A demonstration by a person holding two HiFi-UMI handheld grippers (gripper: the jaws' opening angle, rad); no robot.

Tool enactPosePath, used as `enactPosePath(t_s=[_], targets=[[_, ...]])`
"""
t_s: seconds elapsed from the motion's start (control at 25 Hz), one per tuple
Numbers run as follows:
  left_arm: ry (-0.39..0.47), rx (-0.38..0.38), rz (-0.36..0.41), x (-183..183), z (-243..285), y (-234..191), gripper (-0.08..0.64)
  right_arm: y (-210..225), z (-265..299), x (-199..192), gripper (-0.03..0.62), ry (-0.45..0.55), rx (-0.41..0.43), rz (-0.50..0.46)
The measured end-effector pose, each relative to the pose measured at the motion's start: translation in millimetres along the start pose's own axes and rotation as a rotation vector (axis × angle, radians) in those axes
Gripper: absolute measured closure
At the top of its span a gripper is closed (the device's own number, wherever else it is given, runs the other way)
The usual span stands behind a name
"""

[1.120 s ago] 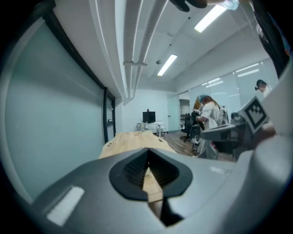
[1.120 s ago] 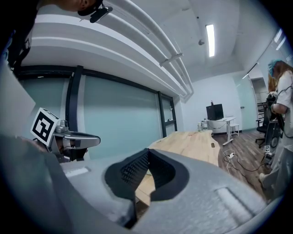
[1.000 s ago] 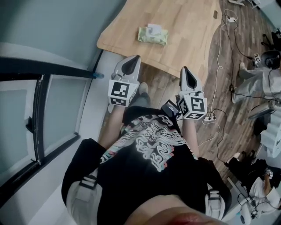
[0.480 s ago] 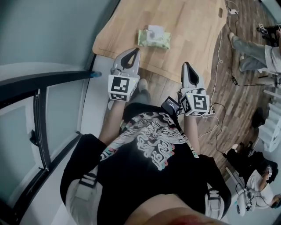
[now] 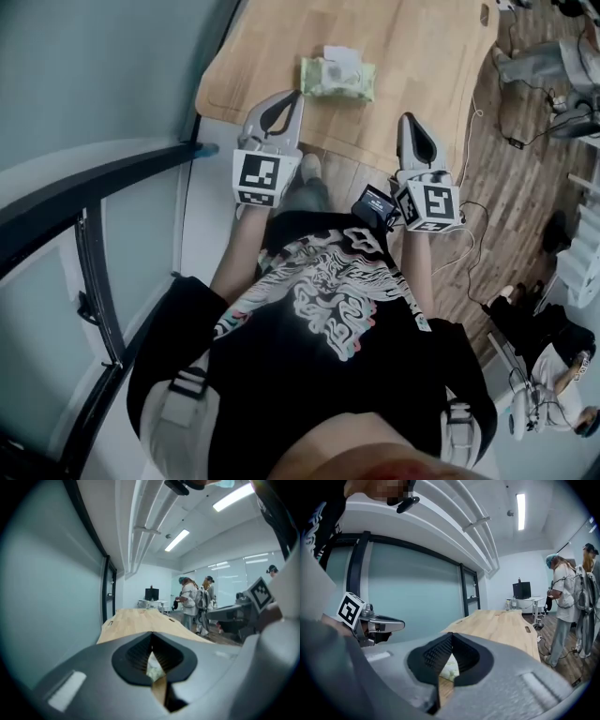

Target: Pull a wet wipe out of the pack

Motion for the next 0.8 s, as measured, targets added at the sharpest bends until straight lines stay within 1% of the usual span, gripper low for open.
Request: enactPosePath(t_s=[0.4,0.6,0.8], targets=[[-0.005,-0.037,0.002,-9.2,21.2,-3.2,0.574,-5.8,14.9,-10.4,0.592,-0.041,0.020,-0.060],[-0.026,-0.039,0.003,-19.7,30.1,-0.9,0.574,-7.1,23.1,-21.7,0.592,-0.063,0.045,-0.078],[-0.042,-0.022,0.011,-26.0,34.4,-4.1,0.574,0.5,33.8,-30.1,0.591,-0.087,0.061,-0.103]])
Point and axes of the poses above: the fingertips, and each gripper's own axes: z forward along the fingers, y to its right, x out of its top, the point moved 5 cm from there along -z, backward along the fingers, and after that the axes turned 3 degrees about -z, right-handed, at the moved point
